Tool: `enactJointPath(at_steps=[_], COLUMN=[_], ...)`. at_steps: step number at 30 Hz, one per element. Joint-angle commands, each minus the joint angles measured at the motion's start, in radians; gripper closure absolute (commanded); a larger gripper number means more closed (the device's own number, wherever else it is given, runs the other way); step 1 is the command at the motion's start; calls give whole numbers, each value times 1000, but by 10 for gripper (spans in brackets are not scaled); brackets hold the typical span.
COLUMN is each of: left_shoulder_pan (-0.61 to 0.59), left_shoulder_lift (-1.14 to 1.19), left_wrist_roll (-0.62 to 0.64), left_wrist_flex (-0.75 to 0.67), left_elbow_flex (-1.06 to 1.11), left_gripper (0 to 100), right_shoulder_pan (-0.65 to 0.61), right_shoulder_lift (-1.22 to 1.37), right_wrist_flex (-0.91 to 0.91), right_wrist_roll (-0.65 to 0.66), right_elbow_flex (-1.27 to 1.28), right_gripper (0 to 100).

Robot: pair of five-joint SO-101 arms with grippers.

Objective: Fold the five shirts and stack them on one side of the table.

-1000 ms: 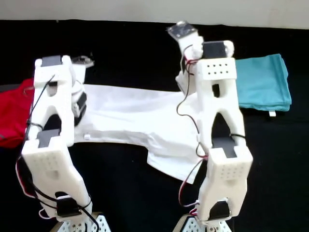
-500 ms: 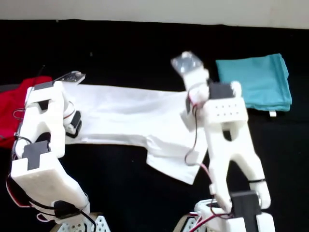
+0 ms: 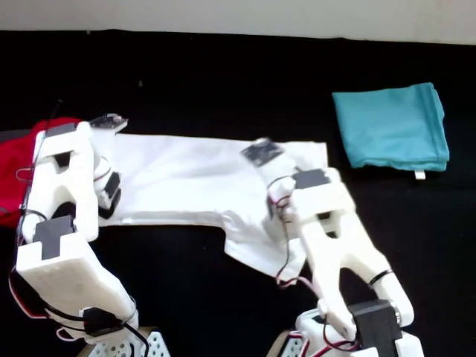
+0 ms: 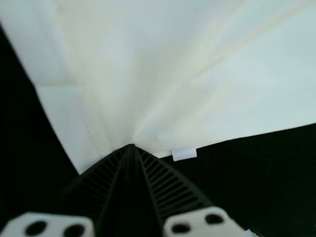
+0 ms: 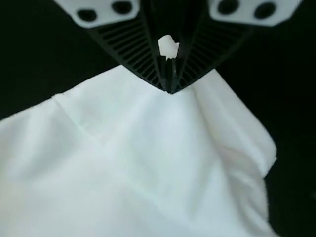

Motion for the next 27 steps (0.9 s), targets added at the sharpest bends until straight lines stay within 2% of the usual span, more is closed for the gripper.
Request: enactJointPath(at_steps=[1, 4, 7, 9, 12, 15, 21, 27], left_shoulder_pan=[48, 84, 128, 150, 154, 150, 143, 133], left_shoulder_lift=[-35, -25, -21, -13, 45, 136, 222, 225], left_wrist_roll=[115, 221, 272, 276, 276, 276, 276, 276], left_wrist_flex=[87, 124, 101, 38, -107, -207, -218, -222], left_elbow_flex=[-197, -338, -367, -320, -217, -165, -203, -202], left_gripper=[991, 991, 991, 991, 991, 991, 991, 991], right_shoulder_pan=[-68, -119, -151, -168, -200, -265, -326, -325], right_shoulder_lift=[-42, -42, -42, -35, -33, -1, 236, 427], right_wrist_flex=[33, 44, 73, 97, 97, 74, -36, -21], right_wrist_roll=[-8, -11, -11, -12, -12, -12, -12, -14], right_elbow_flex=[-25, -50, -116, -168, -203, -202, -232, -455], right_gripper=[992, 992, 991, 966, 868, 865, 872, 872])
